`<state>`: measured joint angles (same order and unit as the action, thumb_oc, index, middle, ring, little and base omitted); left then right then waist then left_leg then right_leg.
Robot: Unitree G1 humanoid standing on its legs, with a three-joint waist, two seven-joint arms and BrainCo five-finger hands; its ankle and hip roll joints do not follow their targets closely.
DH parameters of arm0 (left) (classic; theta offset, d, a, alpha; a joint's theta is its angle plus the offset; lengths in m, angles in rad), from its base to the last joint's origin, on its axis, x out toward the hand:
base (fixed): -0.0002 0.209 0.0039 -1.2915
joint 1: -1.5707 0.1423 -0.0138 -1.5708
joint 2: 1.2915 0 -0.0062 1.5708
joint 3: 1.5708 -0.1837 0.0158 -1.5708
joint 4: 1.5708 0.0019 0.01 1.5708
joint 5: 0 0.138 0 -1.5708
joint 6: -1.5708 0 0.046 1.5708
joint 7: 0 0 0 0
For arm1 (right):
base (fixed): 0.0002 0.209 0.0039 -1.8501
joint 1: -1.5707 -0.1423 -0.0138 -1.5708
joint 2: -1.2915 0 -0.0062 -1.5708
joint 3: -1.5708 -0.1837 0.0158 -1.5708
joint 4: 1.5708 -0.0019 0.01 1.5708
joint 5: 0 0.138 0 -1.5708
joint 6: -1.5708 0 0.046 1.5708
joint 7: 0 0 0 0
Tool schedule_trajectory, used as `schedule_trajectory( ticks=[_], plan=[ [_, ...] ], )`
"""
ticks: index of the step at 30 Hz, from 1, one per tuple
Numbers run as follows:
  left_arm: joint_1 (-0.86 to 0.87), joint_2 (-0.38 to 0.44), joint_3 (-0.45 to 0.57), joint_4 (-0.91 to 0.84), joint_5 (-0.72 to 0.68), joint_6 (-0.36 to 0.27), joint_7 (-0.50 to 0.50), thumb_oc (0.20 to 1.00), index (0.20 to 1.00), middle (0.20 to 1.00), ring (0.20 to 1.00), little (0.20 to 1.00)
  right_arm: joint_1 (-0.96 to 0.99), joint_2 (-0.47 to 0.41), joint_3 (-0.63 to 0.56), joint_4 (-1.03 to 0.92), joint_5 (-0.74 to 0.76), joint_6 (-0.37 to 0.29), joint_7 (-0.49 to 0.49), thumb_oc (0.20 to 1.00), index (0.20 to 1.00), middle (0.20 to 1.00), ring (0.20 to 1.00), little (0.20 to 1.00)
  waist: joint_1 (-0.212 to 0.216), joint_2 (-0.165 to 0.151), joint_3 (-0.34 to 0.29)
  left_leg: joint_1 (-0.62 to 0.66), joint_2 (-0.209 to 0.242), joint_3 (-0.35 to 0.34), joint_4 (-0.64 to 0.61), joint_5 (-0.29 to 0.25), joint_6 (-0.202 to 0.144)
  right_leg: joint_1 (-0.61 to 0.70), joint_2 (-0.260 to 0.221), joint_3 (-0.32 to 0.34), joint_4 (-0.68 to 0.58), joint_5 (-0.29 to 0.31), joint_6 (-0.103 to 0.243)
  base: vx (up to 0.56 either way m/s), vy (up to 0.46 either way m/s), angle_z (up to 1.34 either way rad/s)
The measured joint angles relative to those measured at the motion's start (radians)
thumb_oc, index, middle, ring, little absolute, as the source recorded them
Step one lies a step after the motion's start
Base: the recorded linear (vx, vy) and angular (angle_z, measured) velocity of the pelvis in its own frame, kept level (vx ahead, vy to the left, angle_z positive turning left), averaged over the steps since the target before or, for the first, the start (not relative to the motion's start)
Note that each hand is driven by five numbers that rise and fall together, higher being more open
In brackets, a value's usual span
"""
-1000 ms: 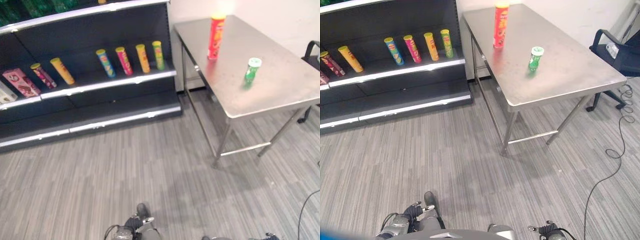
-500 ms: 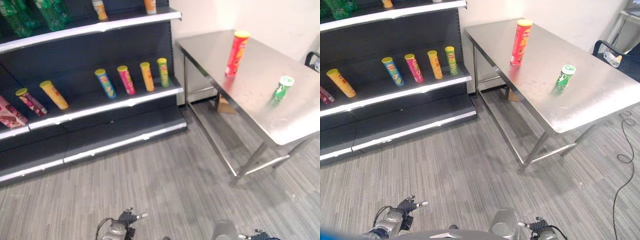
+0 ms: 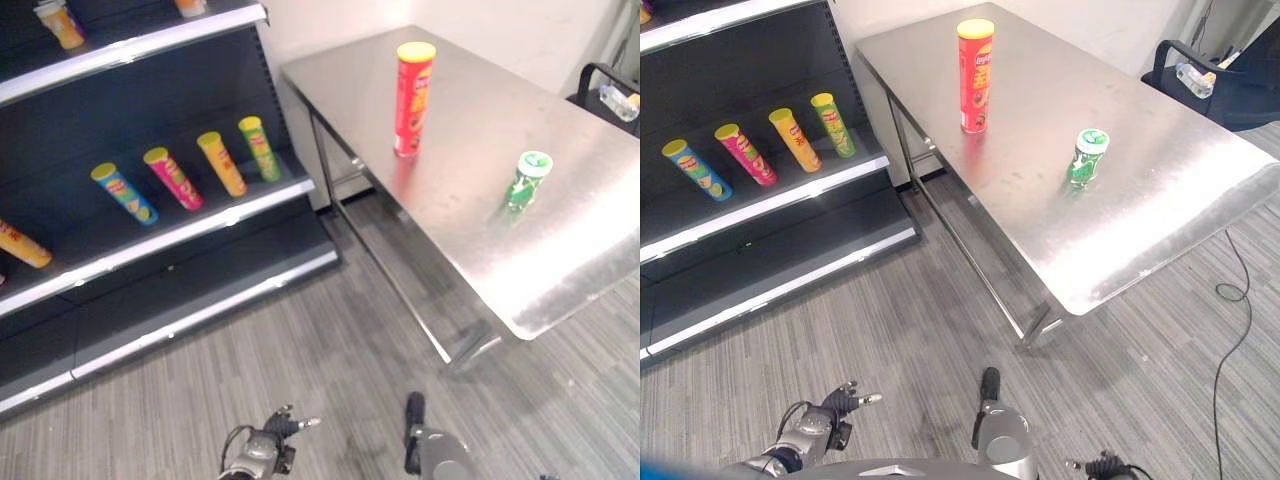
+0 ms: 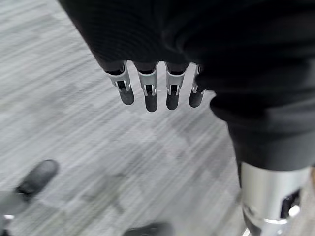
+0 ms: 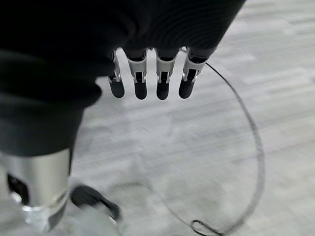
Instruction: Put the goods on the table back onto the shelves and tidy them up.
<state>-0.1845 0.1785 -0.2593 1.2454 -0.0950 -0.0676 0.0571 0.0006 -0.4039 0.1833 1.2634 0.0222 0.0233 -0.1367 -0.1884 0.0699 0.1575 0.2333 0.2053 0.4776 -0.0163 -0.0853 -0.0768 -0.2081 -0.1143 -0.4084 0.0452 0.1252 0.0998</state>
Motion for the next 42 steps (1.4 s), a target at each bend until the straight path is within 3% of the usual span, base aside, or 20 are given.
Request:
schedule_trajectory(
  ticks=[3,4,5,6,7,9,11,12,13,16,17,22,26,27,29,33,35,37,41,42],
  plan=[
    [-0.012,0.003,-0.021,0.005,0.000,0.002,-0.003,1.000,1.000,1.000,1.000,1.000,-0.019,-0.001,-0.002,0.002,0.007,-0.004,-0.009,1.000,1.000,1.000,1.000,1.000,0.000,-0.026,0.012,-0.092,0.035,-0.024,0.233,0.001,-0.019,0.007,-0.047,-0.007,0.051,-0.049,-0.017,0.19,-0.260,0.25],
    [0.002,0.001,-0.018,0.006,-0.001,0.005,-0.004,1.000,1.000,1.000,1.000,1.000,-0.024,-0.001,-0.003,0.000,0.011,-0.004,-0.009,1.000,1.000,1.000,1.000,1.000,0.010,-0.020,0.009,-0.110,0.054,-0.030,0.292,0.027,-0.049,0.024,-0.032,-0.022,0.039,-0.052,-0.015,0.26,-0.251,-0.02],
    [0.029,0.003,-0.011,0.005,-0.002,0.004,-0.004,1.000,1.000,1.000,1.000,1.000,-0.037,0.008,-0.016,0.002,0.016,-0.004,-0.009,1.000,1.000,1.000,1.000,1.000,0.032,-0.021,0.014,-0.138,0.091,-0.060,0.380,0.046,-0.085,0.003,-0.035,-0.021,0.154,-0.105,-0.043,0.20,-0.136,-0.19],
    [0.037,0.021,-0.012,0.005,-0.009,0.005,-0.004,1.000,1.000,1.000,1.000,1.000,-0.037,0.029,-0.019,0.014,0.018,0.001,-0.008,1.000,1.000,1.000,1.000,1.000,0.048,-0.059,0.023,-0.178,0.106,-0.083,0.528,0.078,-0.150,0.003,-0.050,-0.013,0.275,-0.209,-0.107,0.19,-0.092,-0.38],
    [0.060,0.022,-0.009,0.006,-0.013,0.008,0.000,1.000,1.000,1.000,1.000,1.000,-0.035,0.034,-0.016,0.015,0.018,0.002,-0.008,1.000,1.000,1.000,1.000,1.000,0.059,-0.067,0.029,-0.196,0.132,-0.107,0.615,0.135,-0.195,0.028,-0.041,0.003,0.264,-0.231,-0.143,0.12,-0.054,-0.44],
    [0.095,0.015,0.009,0.006,-0.020,0.013,-0.006,1.000,1.000,1.000,1.000,1.000,-0.044,0.031,0.006,0.001,0.018,-0.012,-0.014,1.000,1.000,1.000,1.000,1.000,0.054,-0.080,0.032,-0.272,0.139,-0.160,0.743,0.203,-0.196,0.089,-0.016,0.025,0.172,-0.225,-0.124,0.13,0.001,-0.43],
    [0.085,0.017,0.012,0.006,-0.019,0.011,-0.003,1.000,1.000,1.000,1.000,1.000,-0.050,0.030,0.032,0.012,0.018,-0.011,-0.014,1.000,1.000,1.000,1.000,1.000,0.061,-0.076,0.027,-0.322,0.131,-0.105,0.725,0.205,-0.193,0.176,0.014,0.012,0.015,-0.205,-0.050,0.22,0.057,-0.37],
    [0.082,0.013,0.012,0.006,-0.019,0.009,0.000,1.000,1.000,1.000,1.000,1.000,-0.047,0.027,0.031,0.013,0.018,-0.006,-0.014,1.000,1.000,1.000,1.000,1.000,0.056,-0.042,0.024,-0.339,0.175,-0.074,0.660,0.206,-0.193,0.166,0.041,0.018,0.054,-0.227,-0.082,0.24,0.119,-0.46],
    [0.075,0.026,0.013,0.009,-0.019,0.005,0.001,1.000,1.000,1.000,1.000,1.000,-0.025,0.038,0.043,0.014,0.017,0.000,-0.013,1.000,1.000,1.000,1.000,1.000,0.050,-0.048,0.022,-0.308,0.187,-0.048,0.417,0.206,-0.185,0.196,0.058,0.026,0.033,-0.198,-0.130,0.35,0.277,-0.49],
    [0.071,0.027,0.010,0.019,-0.018,0.004,-0.005,1.000,1.000,1.000,1.000,1.000,0.004,0.041,0.060,0.006,0.015,-0.002,-0.011,1.000,1.000,1.000,1.000,1.000,0.051,-0.055,0.017,-0.308,0.130,-0.072,0.141,0.221,-0.167,0.226,0.075,0.031,-0.023,-0.180,-0.125,0.27,0.230,-0.34],
    [0.071,0.021,0.006,0.027,-0.017,0.001,-0.004,1.000,1.000,1.000,1.000,1.000,0.020,0.040,0.059,0.018,0.015,0.006,-0.010,1.000,1.000,1.000,1.000,1.000,0.058,-0.059,0.002,-0.287,0.087,-0.117,-0.072,0.239,-0.151,0.235,0.083,0.041,-0.050,-0.177,-0.124,0.39,0.229,-0.32],
    [0.106,0.018,0.010,0.047,-0.018,0.005,-0.004,1.000,1.000,1.000,1.000,1.000,0.038,0.031,0.057,0.048,0.004,0.000,-0.009,1.000,1.000,1.000,1.000,1.000,0.076,-0.034,-0.043,-0.312,0.078,-0.185,-0.085,0.259,-0.129,0.271,0.121,0.105,-0.123,-0.150,-0.112,0.26,0.174,-0.57],
    [0.119,0.010,0.009,0.022,-0.018,0.001,-0.002,1.000,1.000,1.000,1.000,1.000,0.062,0.014,0.021,0.046,-0.005,0.000,-0.007,1.000,1.000,1.000,1.000,1.000,0.070,0.026,-0.083,-0.271,-0.004,-0.159,-0.085,0.267,-0.094,0.300,0.107,0.152,-0.131,-0.148,-0.071,0.23,0.218,-0.34],
    [0.118,0.020,0.009,0.019,-0.018,0.002,0.000,1.000,1.000,1.000,1.000,1.000,0.067,0.028,0.022,0.046,-0.005,0.000,-0.007,1.000,1.000,1.000,1.000,1.000,0.058,0.024,-0.085,-0.263,-0.019,-0.150,-0.080,0.233,-0.023,0.302,0.096,0.161,-0.124,-0.153,-0.057,0.22,0.256,-0.26],
    [0.095,0.039,0.010,0.003,-0.018,-0.001,0.002,1.000,1.000,1.000,1.000,1.000,0.058,0.055,0.010,0.036,-0.004,-0.004,0.011,1.000,1.000,1.000,1.000,1.000,0.053,-0.011,-0.065,-0.227,-0.076,-0.120,-0.083,0.189,0.019,0.254,0.023,0.203,-0.009,-0.198,-0.018,0.14,0.217,-0.39],
    [0.048,0.074,0.011,-0.004,-0.018,-0.002,0.003,1.000,1.000,1.000,1.000,1.000,0.021,0.059,0.010,0.007,-0.004,-0.004,0.016,1.000,1.000,1.000,1.000,1.000,0.055,-0.032,-0.023,-0.214,-0.125,-0.073,-0.079,0.155,0.065,0.135,-0.062,0.235,0.206,-0.248,0.013,0.08,0.143,-0.29],
    [0.032,0.101,0.010,-0.020,-0.018,-0.008,0.005,1.000,1.000,1.000,1.000,1.000,0.009,0.062,-0.012,0.010,-0.004,-0.005,0.016,1.000,1.000,1.000,1.000,1.000,0.059,-0.063,0.003,-0.189,-0.155,-0.036,-0.085,0.125,0.088,0.087,-0.110,0.239,0.296,-0.216,0.044,0.12,0.134,-0.35],
    [0.038,0.110,0.011,-0.013,-0.018,-0.008,0.006,1.000,1.000,1.000,1.000,1.000,-0.007,0.054,-0.073,0.010,0.001,-0.011,0.013,1.000,1.000,1.000,1.000,1.000,0.055,-0.056,0.025,-0.169,-0.159,-0.019,-0.085,0.105,0.097,0.040,-0.135,0.233,0.393,-0.221,0.058,0.09,0.048,-0.36],
    [0.030,0.124,0.012,-0.013,-0.020,-0.009,0.007,1.000,1.000,1.000,1.000,1.000,0.047,0.035,-0.164,0.080,0.051,-0.012,0.018,1.000,1.000,1.000,1.000,1.000,0.026,-0.067,0.033,-0.179,-0.156,-0.029,-0.085,0.085,0.092,0.020,-0.103,0.291,0.247,-0.225,0.068,0.06,-0.027,0.00],
    [0.017,0.142,0.015,0.000,-0.020,-0.010,0.006,1.000,1.000,1.000,1.000,1.000,0.050,0.011,-0.229,0.128,0.087,-0.005,0.015,1.000,1.000,1.000,1.000,1.000,0.012,-0.069,0.037,-0.186,-0.153,-0.029,-0.085,0.089,0.096,0.021,-0.085,0.307,0.124,-0.202,0.066,0.05,-0.038,0.11]
  ],
)
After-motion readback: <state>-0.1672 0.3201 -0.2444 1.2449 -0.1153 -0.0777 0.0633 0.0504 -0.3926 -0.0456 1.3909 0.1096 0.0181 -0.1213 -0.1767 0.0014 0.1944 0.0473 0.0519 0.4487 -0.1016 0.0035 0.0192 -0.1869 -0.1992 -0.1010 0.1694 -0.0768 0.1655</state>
